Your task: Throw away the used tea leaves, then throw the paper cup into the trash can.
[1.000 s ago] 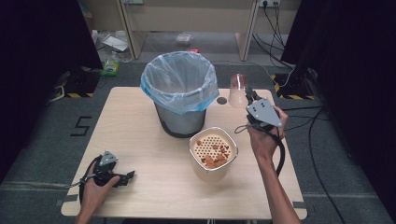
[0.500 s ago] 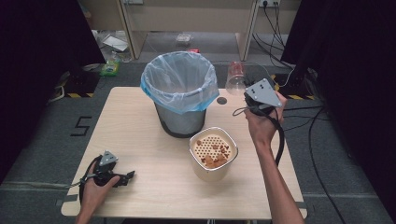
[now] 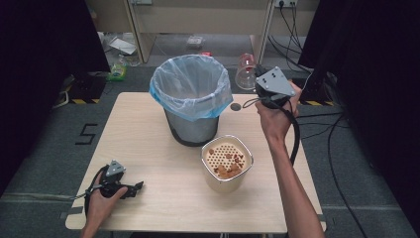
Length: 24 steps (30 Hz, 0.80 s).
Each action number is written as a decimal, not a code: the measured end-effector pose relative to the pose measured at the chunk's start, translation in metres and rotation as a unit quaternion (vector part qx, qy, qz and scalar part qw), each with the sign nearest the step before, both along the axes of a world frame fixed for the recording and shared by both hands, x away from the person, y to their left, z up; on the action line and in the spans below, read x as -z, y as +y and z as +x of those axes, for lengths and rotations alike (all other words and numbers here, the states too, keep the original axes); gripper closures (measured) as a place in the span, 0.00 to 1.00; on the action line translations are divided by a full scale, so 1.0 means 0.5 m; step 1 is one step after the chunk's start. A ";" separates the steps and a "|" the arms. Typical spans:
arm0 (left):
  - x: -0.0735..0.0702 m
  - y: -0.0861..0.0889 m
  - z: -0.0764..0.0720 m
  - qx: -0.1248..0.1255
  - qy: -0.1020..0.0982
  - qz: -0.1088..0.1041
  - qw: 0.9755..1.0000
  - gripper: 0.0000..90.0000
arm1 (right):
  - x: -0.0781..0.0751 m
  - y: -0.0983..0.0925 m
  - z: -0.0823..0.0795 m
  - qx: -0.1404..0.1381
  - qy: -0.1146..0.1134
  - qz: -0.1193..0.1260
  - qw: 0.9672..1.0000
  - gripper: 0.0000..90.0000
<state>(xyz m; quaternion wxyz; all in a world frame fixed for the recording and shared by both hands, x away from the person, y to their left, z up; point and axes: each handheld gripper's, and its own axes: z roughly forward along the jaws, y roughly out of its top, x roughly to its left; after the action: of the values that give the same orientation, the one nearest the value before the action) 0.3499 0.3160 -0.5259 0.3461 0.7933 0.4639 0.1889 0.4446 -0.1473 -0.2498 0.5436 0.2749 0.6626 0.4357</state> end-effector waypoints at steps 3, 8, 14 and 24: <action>0.000 0.000 0.000 0.000 0.000 0.000 1.000 0.00 | -0.005 0.006 0.002 -0.003 0.000 0.000 1.000 0.97; 0.000 0.000 0.000 0.000 0.000 0.000 1.000 0.00 | -0.019 0.026 0.008 -0.015 0.002 0.001 1.000 0.97; 0.000 0.000 0.000 0.000 0.000 0.000 1.000 0.00 | -0.037 0.070 0.027 -0.033 0.011 -0.009 0.999 0.97; 0.000 0.000 0.000 0.000 0.000 0.000 1.000 0.00 | -0.050 0.157 0.066 -0.070 0.039 -0.024 0.996 0.97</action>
<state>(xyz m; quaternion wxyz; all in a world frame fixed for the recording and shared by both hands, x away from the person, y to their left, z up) 0.3499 0.3160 -0.5260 0.3465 0.7932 0.4638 0.1888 0.4778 -0.0689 -0.2247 0.4919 0.2317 0.7114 0.4453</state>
